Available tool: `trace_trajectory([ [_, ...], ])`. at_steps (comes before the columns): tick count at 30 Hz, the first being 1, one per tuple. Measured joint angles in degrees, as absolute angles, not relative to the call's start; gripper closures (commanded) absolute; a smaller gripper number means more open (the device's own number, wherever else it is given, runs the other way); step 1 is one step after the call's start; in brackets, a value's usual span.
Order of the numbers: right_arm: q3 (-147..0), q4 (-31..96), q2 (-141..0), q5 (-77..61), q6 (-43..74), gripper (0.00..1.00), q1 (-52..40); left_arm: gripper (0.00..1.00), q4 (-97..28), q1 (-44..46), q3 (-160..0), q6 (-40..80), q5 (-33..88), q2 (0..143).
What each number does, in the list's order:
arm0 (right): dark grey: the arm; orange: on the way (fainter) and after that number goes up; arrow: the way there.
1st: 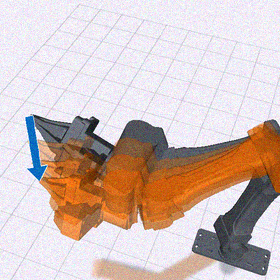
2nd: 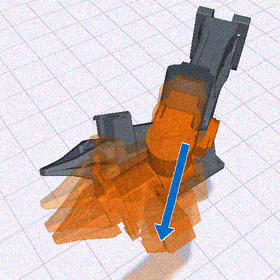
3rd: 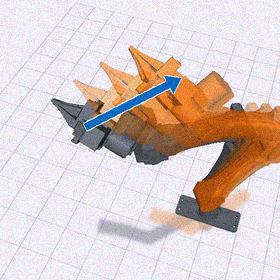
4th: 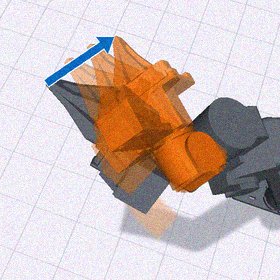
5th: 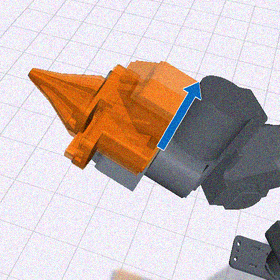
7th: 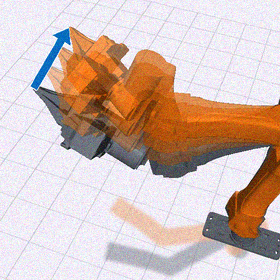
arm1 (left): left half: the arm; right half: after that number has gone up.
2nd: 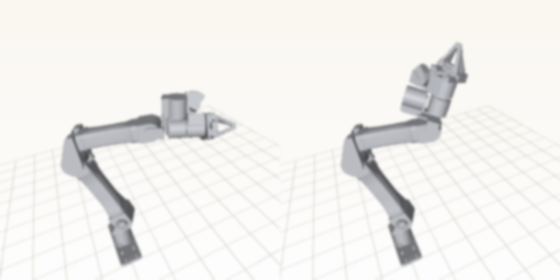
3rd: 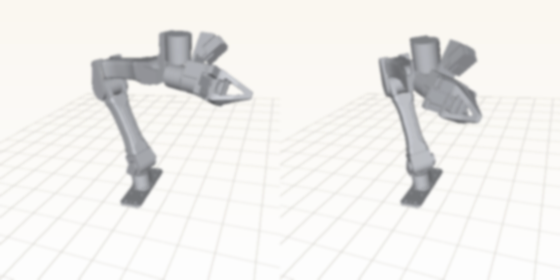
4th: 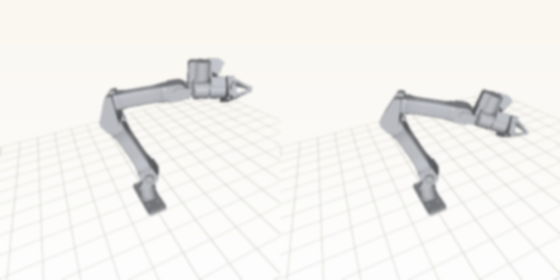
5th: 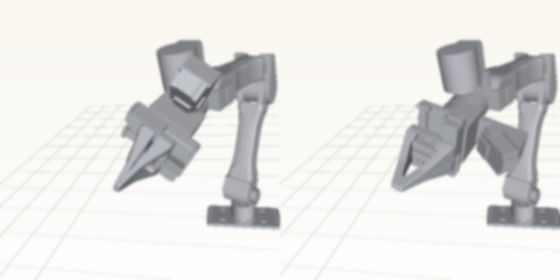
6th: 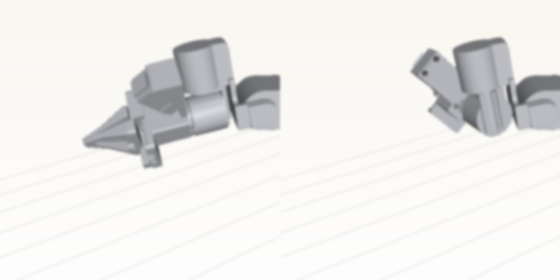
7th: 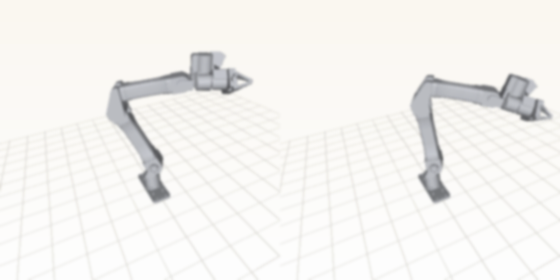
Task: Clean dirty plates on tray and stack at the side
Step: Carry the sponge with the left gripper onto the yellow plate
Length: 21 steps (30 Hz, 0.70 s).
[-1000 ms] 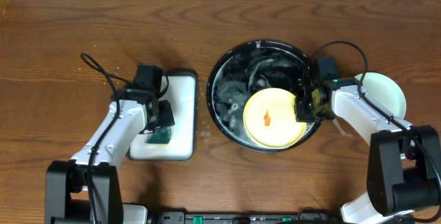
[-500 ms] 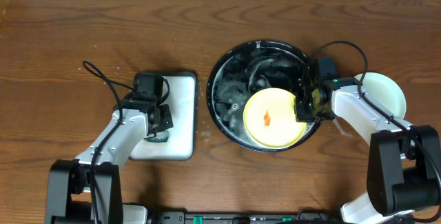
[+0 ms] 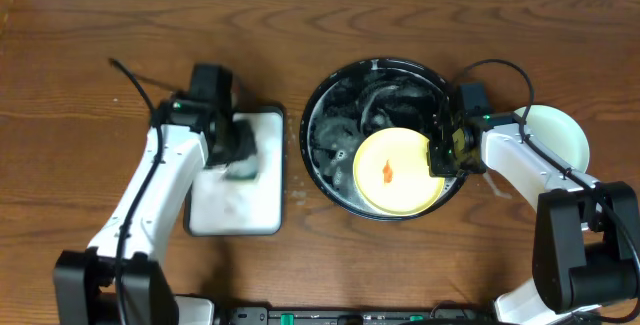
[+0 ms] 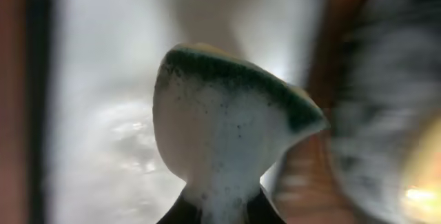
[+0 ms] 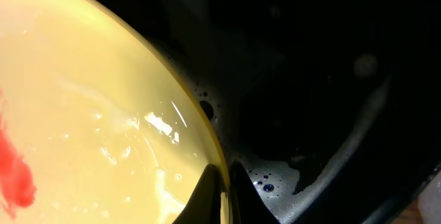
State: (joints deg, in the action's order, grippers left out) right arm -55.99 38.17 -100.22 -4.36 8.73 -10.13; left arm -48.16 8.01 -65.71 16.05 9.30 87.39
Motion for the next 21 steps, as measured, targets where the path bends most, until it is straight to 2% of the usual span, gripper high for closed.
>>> trace_trajectory([
  [7, -55.88, 37.63, -100.22, -4.58, 8.75, 0.99, -10.11, 0.93, -39.72, 19.86, -67.57, 19.84, 19.49, 87.02],
  [14, -55.77, 36.18, -100.2, -4.6, 8.73, 0.99, -10.09, 0.93, -28.34, 33.06, -67.59, 28.53, 20.86, 92.01],
  [21, -55.77, 36.27, -100.2, -5.41, 8.73, 0.99, -9.8, 0.93, -18.92, 40.16, -67.59, 38.02, 20.67, 102.85],
])
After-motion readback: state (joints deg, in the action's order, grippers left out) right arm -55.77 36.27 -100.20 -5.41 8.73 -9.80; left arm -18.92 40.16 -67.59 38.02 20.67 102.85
